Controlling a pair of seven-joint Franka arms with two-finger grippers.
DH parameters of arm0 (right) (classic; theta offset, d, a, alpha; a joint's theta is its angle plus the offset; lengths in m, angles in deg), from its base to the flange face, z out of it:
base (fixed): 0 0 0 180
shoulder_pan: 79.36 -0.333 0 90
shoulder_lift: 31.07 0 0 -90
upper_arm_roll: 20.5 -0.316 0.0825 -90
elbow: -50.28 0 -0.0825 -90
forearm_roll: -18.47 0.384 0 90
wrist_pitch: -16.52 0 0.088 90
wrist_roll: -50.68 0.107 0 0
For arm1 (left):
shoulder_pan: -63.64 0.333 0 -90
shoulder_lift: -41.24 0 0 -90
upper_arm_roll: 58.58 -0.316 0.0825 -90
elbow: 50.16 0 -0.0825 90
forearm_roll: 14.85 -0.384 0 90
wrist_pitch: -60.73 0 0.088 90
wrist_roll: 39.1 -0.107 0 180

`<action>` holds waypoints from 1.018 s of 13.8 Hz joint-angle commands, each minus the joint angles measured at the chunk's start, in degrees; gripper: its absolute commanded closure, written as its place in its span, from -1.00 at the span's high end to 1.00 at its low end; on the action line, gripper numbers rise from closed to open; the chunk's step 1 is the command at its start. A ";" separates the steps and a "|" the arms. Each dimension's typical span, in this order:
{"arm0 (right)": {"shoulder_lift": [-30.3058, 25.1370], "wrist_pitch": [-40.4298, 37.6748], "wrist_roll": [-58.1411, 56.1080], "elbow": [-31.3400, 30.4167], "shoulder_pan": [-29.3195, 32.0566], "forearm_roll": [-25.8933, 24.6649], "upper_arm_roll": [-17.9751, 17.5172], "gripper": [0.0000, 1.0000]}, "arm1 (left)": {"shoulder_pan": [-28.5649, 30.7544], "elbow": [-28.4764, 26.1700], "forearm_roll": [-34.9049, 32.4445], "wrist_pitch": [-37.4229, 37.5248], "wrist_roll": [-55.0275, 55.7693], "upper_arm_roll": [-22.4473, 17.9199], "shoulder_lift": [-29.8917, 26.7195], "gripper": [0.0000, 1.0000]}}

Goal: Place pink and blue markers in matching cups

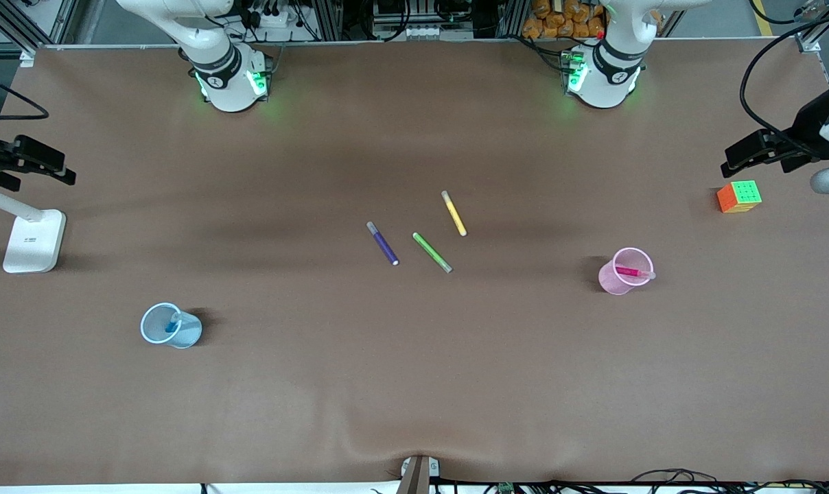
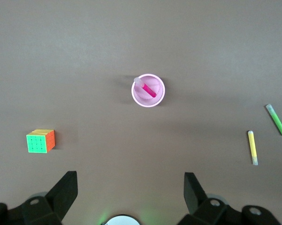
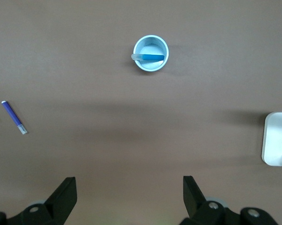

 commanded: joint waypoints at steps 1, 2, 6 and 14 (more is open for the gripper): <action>-2.25 -1.74 6.69 -0.94 -1.75 -1.23 0.70 1.00 | 0.09 0.13 0.81 1.13 -1.43 0.26 -0.18 1.00; -2.33 -2.44 9.51 -0.93 -2.45 -1.23 0.70 1.00 | 0.08 0.13 0.81 1.13 -1.43 0.26 -0.27 1.00; -2.95 -4.29 15.78 -0.76 -4.30 -3.94 0.43 1.00 | -0.18 2.23 -0.33 1.31 -1.08 0.70 0.43 1.00; -2.78 -2.01 11.65 -0.23 -3.78 -5.36 0.70 1.00 | 0.17 2.51 -0.77 2.10 -1.08 0.70 0.52 1.00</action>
